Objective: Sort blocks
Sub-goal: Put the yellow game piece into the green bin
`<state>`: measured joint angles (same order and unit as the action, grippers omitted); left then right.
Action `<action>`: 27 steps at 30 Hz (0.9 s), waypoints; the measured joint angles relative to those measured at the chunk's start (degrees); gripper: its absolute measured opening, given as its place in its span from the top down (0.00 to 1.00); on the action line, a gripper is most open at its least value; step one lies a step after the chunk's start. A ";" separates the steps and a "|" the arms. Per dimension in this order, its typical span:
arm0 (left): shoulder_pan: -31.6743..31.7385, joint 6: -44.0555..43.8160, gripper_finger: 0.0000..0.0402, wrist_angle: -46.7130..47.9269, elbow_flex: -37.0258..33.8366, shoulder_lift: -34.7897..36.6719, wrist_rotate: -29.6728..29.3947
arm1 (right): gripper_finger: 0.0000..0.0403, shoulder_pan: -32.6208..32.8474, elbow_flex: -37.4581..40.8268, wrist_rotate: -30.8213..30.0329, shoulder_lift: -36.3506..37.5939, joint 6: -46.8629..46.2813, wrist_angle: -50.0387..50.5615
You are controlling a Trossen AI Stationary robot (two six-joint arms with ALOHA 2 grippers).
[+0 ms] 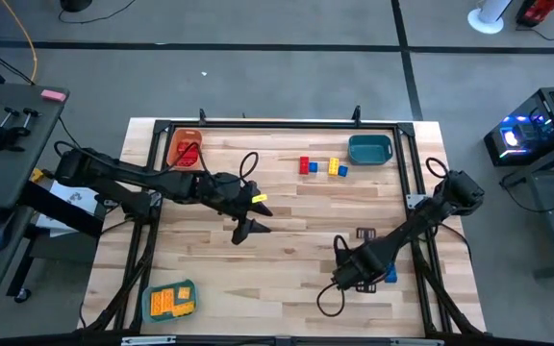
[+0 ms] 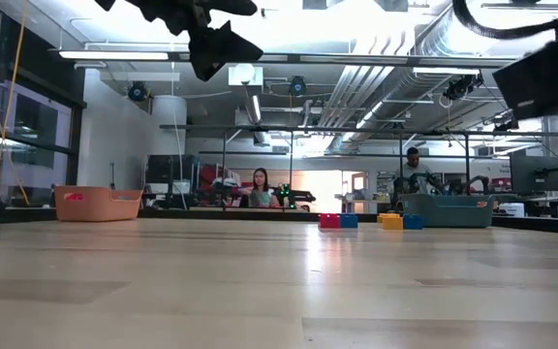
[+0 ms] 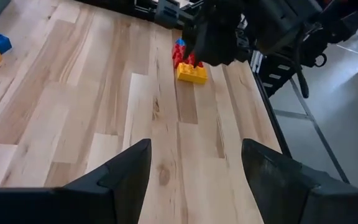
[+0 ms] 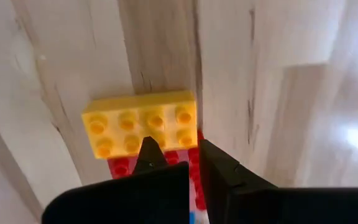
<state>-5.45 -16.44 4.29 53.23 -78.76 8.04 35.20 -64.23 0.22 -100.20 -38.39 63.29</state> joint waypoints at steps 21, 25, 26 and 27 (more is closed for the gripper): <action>-2.76 -6.01 0.42 0.54 0.00 0.00 -0.37 | 1.00 -5.89 -1.79 -3.90 -0.19 34.34 -20.22; -2.91 -5.95 0.42 0.70 0.00 0.00 -0.70 | 1.00 -6.38 -8.14 -6.28 -0.13 34.50 -13.51; -2.91 -5.67 0.42 0.87 0.00 0.00 -0.71 | 1.00 -6.33 -9.75 -6.55 -0.10 32.72 -12.27; -2.91 -5.31 0.42 0.92 0.00 0.00 -0.74 | 1.00 -6.32 -11.18 -6.62 -0.05 29.23 -11.25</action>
<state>-8.36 -21.75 5.21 53.23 -78.76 7.30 28.88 -75.41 -6.40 -100.26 -9.15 52.04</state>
